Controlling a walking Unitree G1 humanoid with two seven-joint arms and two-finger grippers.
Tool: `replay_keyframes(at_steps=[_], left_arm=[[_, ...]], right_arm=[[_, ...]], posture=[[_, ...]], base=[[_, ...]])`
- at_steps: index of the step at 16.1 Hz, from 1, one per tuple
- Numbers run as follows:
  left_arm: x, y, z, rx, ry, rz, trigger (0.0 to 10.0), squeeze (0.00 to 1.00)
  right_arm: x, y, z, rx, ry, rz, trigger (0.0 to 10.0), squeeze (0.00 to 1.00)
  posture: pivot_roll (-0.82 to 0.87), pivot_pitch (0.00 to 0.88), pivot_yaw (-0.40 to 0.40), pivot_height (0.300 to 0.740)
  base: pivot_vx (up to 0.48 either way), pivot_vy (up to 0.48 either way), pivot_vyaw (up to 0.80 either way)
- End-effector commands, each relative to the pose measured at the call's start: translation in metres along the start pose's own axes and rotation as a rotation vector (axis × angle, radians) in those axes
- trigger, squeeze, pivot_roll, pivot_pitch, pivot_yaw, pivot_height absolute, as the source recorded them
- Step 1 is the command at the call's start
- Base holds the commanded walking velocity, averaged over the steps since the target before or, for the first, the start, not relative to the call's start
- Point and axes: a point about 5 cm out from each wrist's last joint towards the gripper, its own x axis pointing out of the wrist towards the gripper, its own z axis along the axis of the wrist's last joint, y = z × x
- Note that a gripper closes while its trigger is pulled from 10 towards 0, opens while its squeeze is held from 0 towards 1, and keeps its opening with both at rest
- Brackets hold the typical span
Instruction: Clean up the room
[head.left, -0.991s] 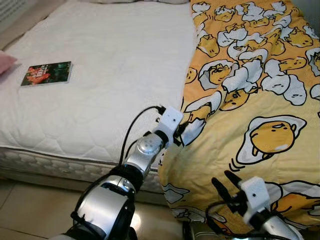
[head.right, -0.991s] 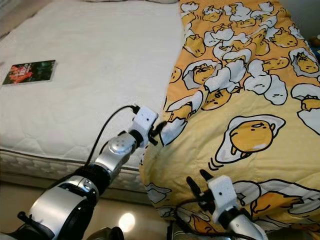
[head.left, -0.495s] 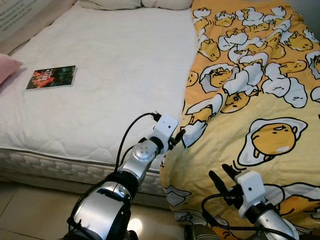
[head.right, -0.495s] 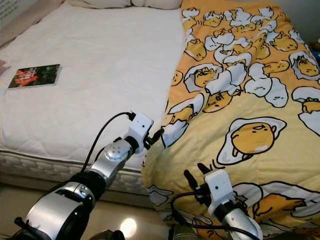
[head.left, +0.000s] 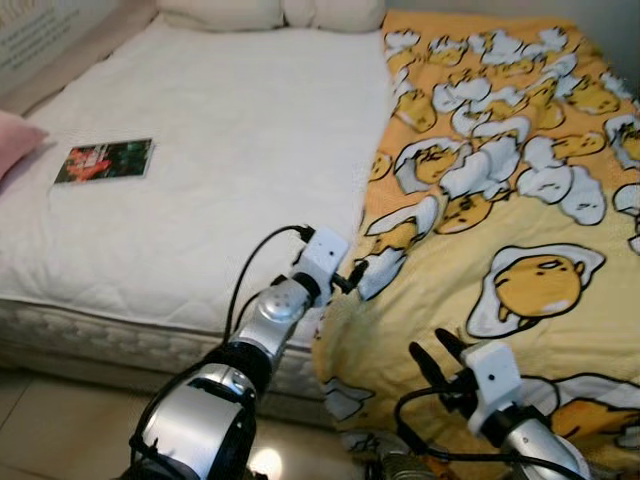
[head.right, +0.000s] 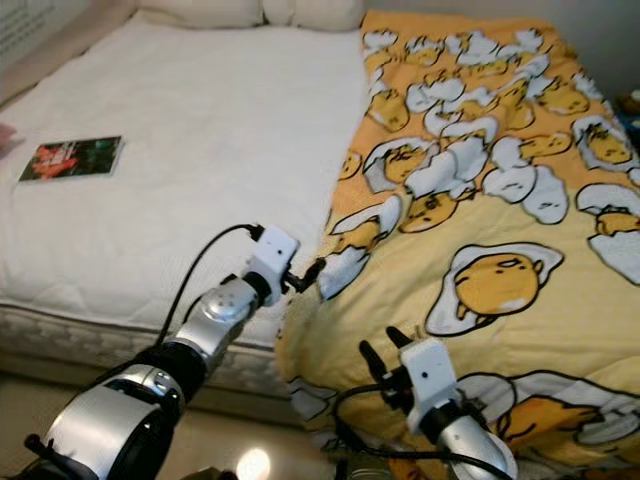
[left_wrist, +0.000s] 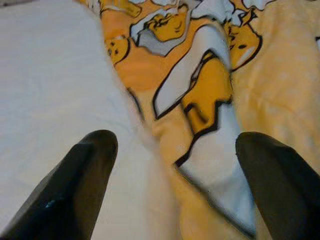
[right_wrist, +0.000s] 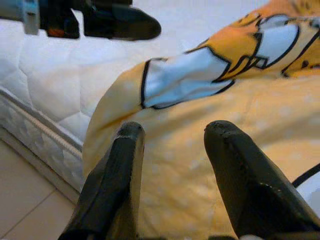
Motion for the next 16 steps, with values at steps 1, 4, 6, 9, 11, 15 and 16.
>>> replay_keyframes(at_steps=[1, 4, 6, 9, 11, 15, 16], left_arm=[[0.003, -0.006, 0.006, 0.022, -0.024, -0.027, 10.0, 1.0], [0.004, -0.003, 0.005, 0.018, -0.001, -0.028, 10.0, 0.0], [0.002, 0.001, 0.003, -0.006, 0.008, 0.003, 10.0, 0.0], [0.002, 0.001, 0.003, -0.008, 0.001, 0.012, 10.0, 0.0], [0.001, 0.002, 0.003, -0.005, -0.003, 0.02, 10.0, 0.0], [0.0, 0.017, 0.004, -0.032, 0.014, 0.117, 10.0, 0.0], [0.0, 0.017, 0.004, -0.032, 0.014, 0.117, 10.0, 0.0]], right_arm=[[-0.001, -0.004, 0.001, -0.009, 0.007, -0.019, 10.0, 0.0], [-0.001, -0.004, 0.002, -0.009, 0.006, -0.025, 10.0, 0.0], [-0.001, -0.004, 0.002, -0.008, 0.012, -0.025, 10.0, 0.0], [0.001, -0.003, 0.002, -0.01, 0.013, -0.023, 10.0, 0.0], [0.003, -0.004, 0.003, -0.012, 0.01, -0.022, 10.0, 0.0], [0.009, -0.008, 0.005, -0.013, -0.002, -0.022, 10.0, 0.0], [0.009, -0.008, 0.005, -0.013, -0.002, -0.022, 10.0, 0.0]], posture=[[-0.28, 0.066, 0.071, 0.74], [-0.27, 0.07, 0.07, 0.74], [-0.27, 0.073, 0.067, 0.74], [-0.27, 0.072, 0.064, 0.74], [-0.26, 0.072, 0.062, 0.74], [-0.25, 0.057, 0.062, 0.74], [-0.25, 0.057, 0.062, 0.74]], base=[[0.0, -0.465, 0.0], [0.0, -0.299, 0.0], [0.0, 0.0, 0.0], [0.0, 0.0, 0.0], [0.0, 0.0, 0.0], [0.0, 0.0, 0.0], [0.0, 0.0, 0.0]])
